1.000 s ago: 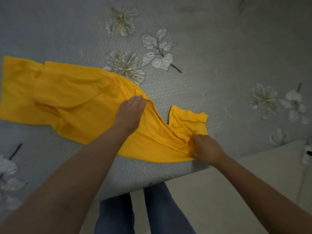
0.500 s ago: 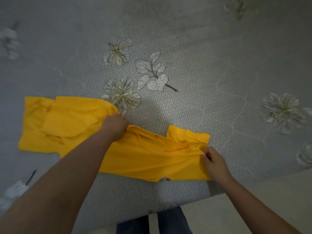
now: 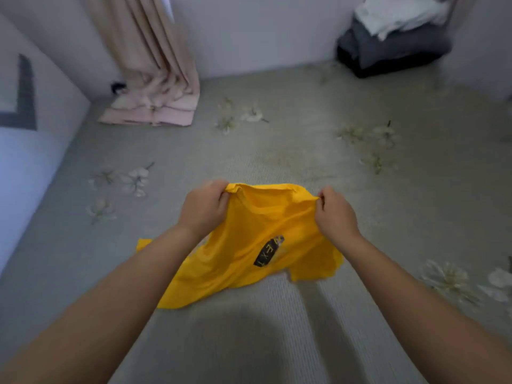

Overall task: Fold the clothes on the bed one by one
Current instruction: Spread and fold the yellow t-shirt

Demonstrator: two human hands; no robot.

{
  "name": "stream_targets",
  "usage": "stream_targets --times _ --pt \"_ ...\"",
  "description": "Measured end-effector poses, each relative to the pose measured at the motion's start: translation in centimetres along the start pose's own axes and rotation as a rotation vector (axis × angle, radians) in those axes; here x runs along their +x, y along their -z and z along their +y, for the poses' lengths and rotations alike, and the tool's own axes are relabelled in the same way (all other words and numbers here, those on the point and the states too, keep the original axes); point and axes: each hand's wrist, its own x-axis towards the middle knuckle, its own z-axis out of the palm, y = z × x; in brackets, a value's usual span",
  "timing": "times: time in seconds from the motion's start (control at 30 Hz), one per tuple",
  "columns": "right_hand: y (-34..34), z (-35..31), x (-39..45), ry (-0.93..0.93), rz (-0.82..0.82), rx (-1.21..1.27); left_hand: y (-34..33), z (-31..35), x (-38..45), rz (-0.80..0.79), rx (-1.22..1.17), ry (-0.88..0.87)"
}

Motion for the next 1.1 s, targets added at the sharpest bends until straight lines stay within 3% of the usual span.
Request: stream_targets --times 0.1,0.27,0.43,0.6,0.8,1.0,1.1 --pt "4.4 -4.0 -0.1 0.166 0.081 -0.223 6.0 0.9 0.7 0.114 0.062 -0.015" --pt "12.5 -8.1 -3.6 0.385 0.277 -0.193 15.2 3.8 -2.8 0.259 0.141 -0.031" --pt "18.9 -10.7 -10.1 0.411 0.454 -0.167 21.8 8.7 -9.3 0.381 0.407 -0.14" --pt "24.1 -11.4 -17.3 0.458 0.611 -0.167 26.7 13.4 -14.1 0.574 0.475 -0.21" --pt "29.0 -13.1 -20.1 0.526 0.816 -0.22 30.2 16.0 -15.7 0.756 0.452 -0.215" --pt "28.1 -12.5 -18.4 0.725 0.825 -0.424 29.0 13.6 -14.9 0.747 0.478 -0.261" --pt "24.3 -9.8 -14.8 0.734 0.637 -0.484 25.4 10.2 -13.4 0.567 0.538 -0.251"
